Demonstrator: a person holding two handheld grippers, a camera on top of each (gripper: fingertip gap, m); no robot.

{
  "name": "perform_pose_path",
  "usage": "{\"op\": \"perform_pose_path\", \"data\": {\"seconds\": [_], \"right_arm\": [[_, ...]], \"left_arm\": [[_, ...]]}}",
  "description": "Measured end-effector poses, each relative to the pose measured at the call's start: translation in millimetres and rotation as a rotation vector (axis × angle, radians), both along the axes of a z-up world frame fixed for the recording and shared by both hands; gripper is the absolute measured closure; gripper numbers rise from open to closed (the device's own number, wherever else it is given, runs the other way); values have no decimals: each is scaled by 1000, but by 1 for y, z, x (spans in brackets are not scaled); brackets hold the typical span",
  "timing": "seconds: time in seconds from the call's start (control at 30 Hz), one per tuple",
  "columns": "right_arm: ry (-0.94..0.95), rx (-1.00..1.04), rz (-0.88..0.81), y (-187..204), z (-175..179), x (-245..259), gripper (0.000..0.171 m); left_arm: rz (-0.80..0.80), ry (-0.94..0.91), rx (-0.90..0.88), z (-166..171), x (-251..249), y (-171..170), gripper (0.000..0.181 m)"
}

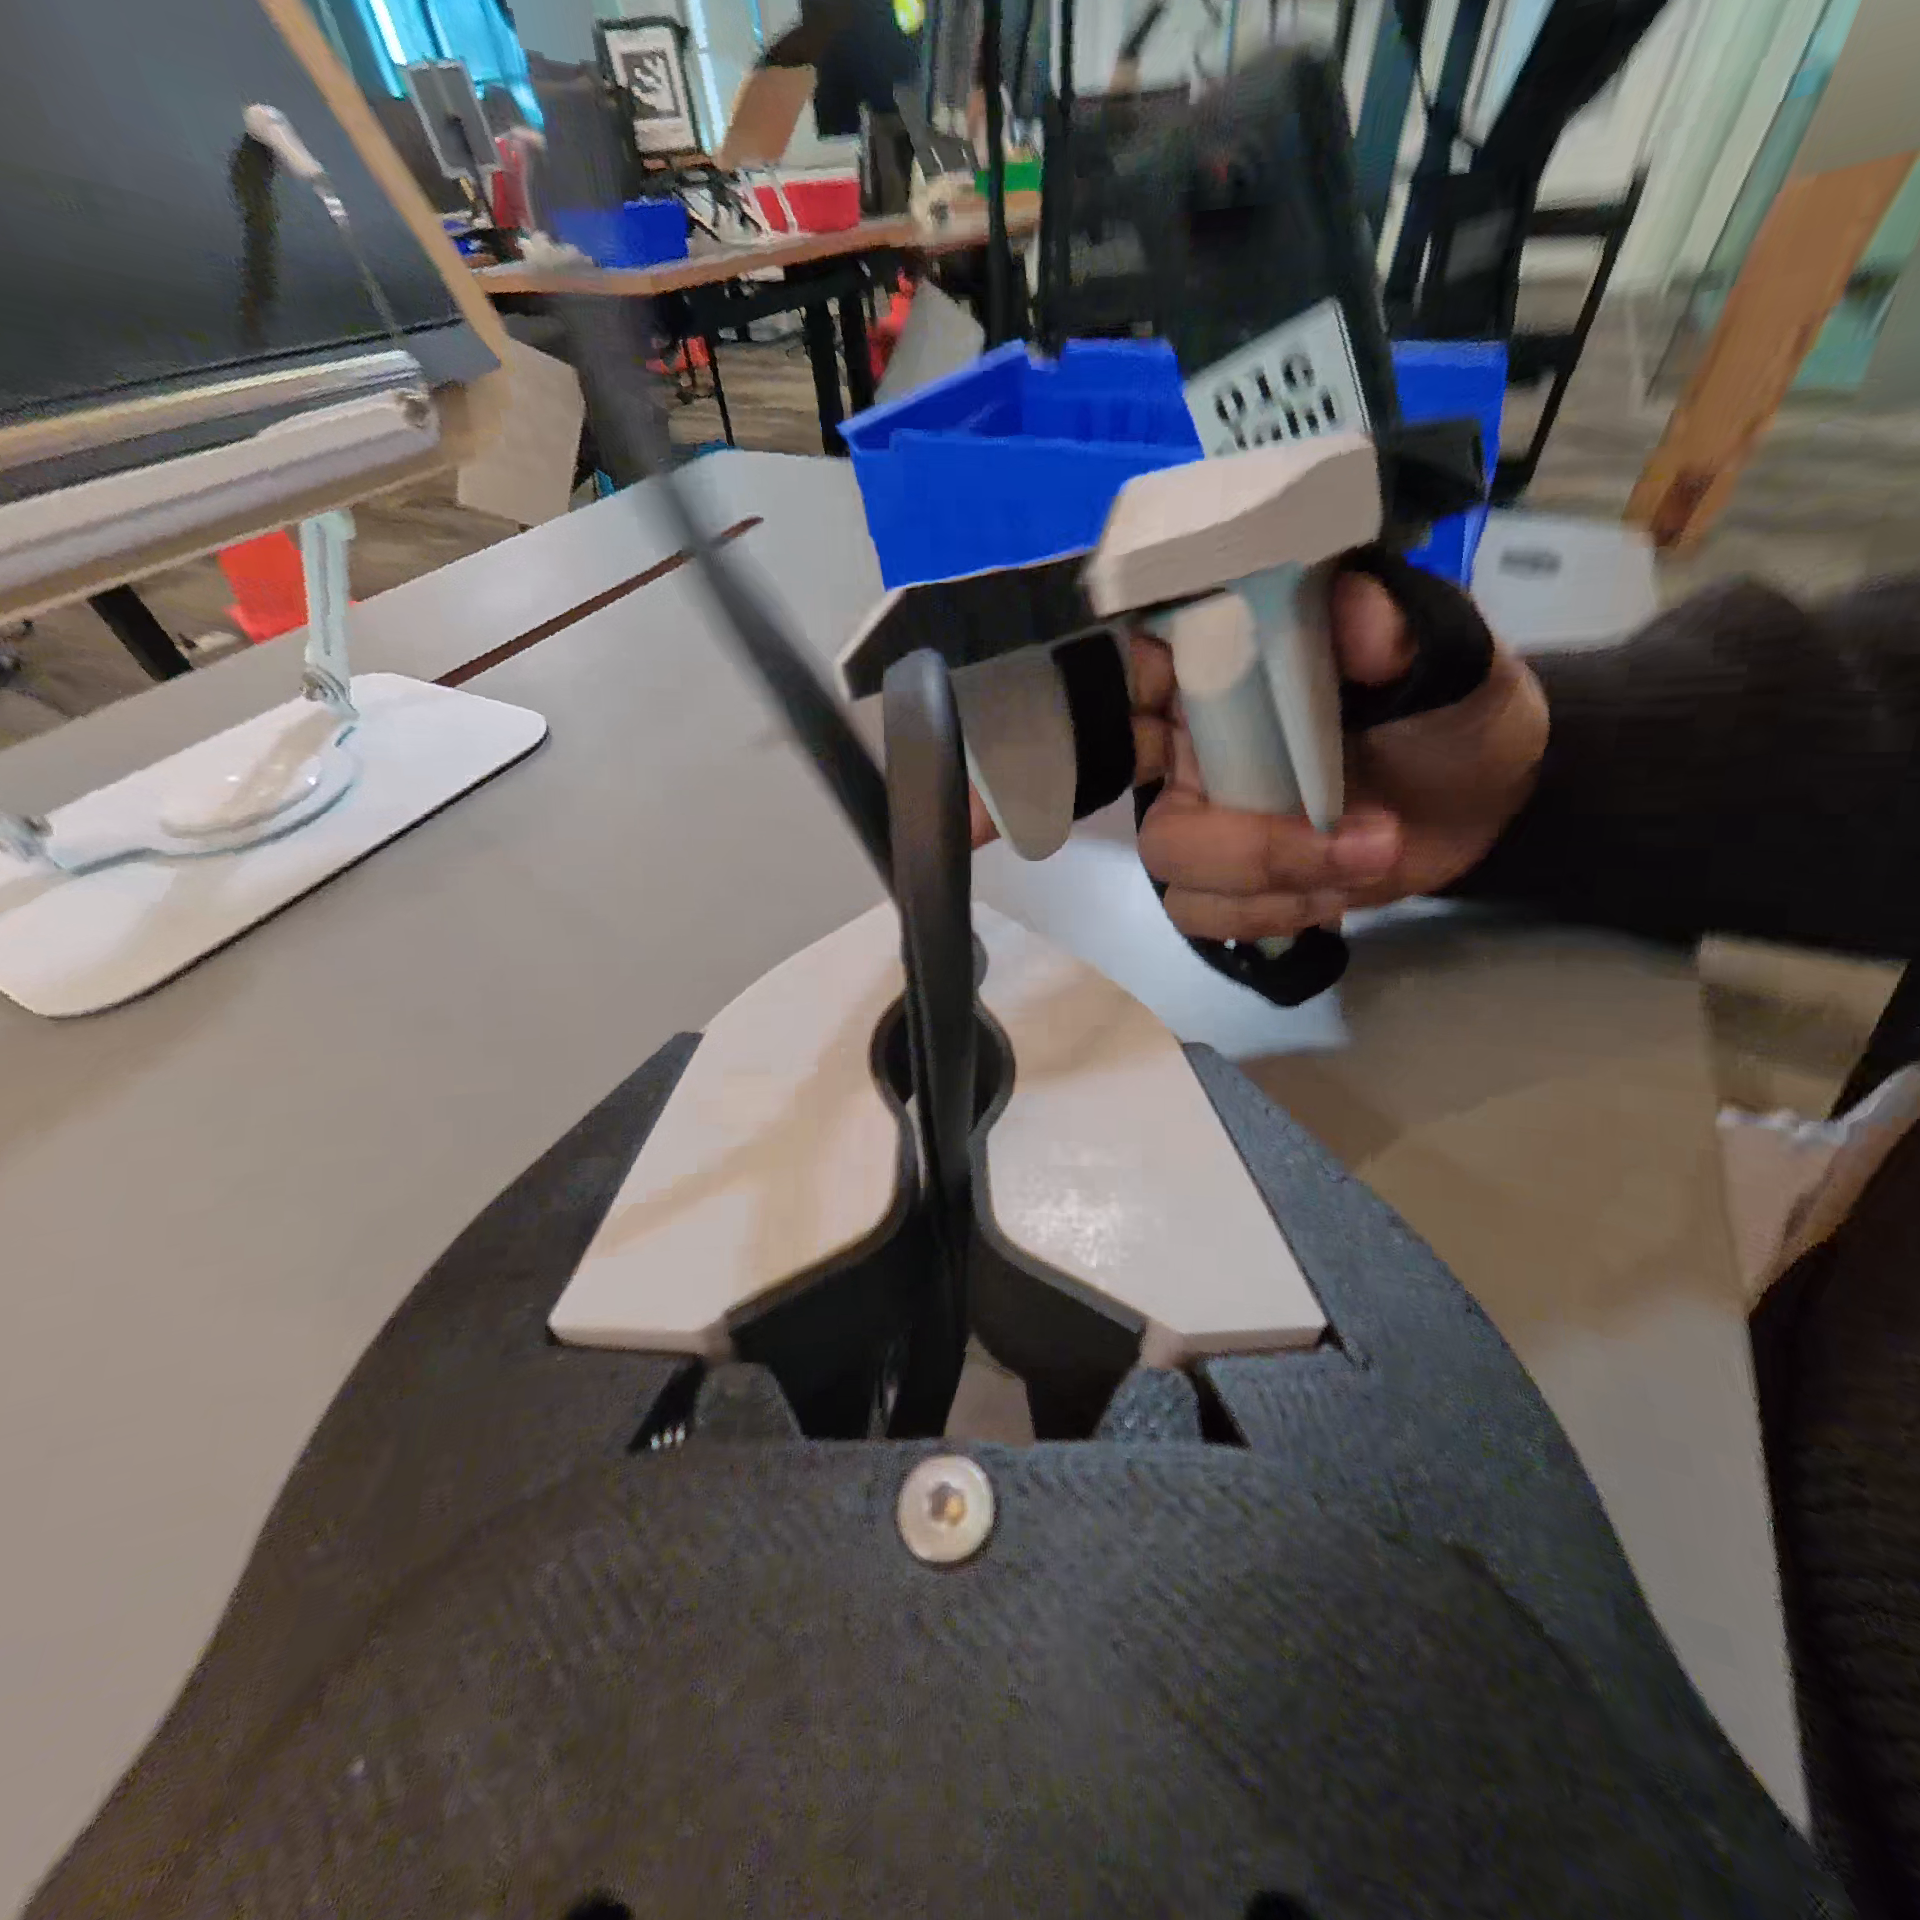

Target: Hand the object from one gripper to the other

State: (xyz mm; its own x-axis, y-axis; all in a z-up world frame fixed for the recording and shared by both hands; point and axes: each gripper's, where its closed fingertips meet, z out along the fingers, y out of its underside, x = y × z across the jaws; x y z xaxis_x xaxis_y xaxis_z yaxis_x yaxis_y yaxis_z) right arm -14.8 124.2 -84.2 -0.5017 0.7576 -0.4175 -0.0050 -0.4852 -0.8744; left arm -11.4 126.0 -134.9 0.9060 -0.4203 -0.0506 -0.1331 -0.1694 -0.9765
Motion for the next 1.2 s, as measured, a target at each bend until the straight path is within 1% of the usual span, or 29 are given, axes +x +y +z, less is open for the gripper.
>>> {"op": "perform_pose_path", "data": {"seconds": [0.03,0.13,0.23,0.3,0.37,0.47,0.57,0.63,0.73,0.77,0.8,0.83,0.87,0.97,1.03,1.2], "right_arm": [[18,-17,-41,8,3,0,120],[11,-5,-136,25,1,-1,108],[-70,116,-217,27,-16,-11,98],[-137,254,-232,16,-33,-19,89],[-164,389,-226,1,-45,-25,82],[-133,500,-174,-30,-49,-28,79],[-168,662,-153,-46,-64,-31,78],[-185,766,-161,-50,-72,-31,83],[-240,858,-174,-51,-84,-32,91],[-260,871,-188,-49,-86,-33,104],[-284,875,-202,-47,-87,-32,126],[-304,870,-212,-44,-87,-31,153],[-310,856,-216,-41,-86,-30,166],[-319,778,-177,-42,-84,-28,168],[-318,757,-163,-42,-83,-28,169],[-310,734,-183,-36,-78,-27,169]], "left_arm": [[12,-71,7,6,-6,0,180],[47,-297,18,20,-27,0,180],[56,-507,46,31,-45,-2,180],[38,-644,74,40,-52,-5,181],[1,-758,83,47,-52,-7,180],[-55,-892,93,54,-47,-9,180],[-100,-1044,114,64,-46,-12,180],[-88,-1110,113,64,-48,-12,181],[-32,-1139,108,60,-51,-9,181],[-26,-1144,109,59,-50,-9,181],[-24,-1148,107,59,-48,-8,181],[-13,-1144,106,58,-47,-8,181],[2,-1125,112,57,-47,-7,180],[77,-988,107,50,-52,-5,181],[96,-911,101,47,-53,-4,180],[100,-837,109,48,-54,-5,179]]}}
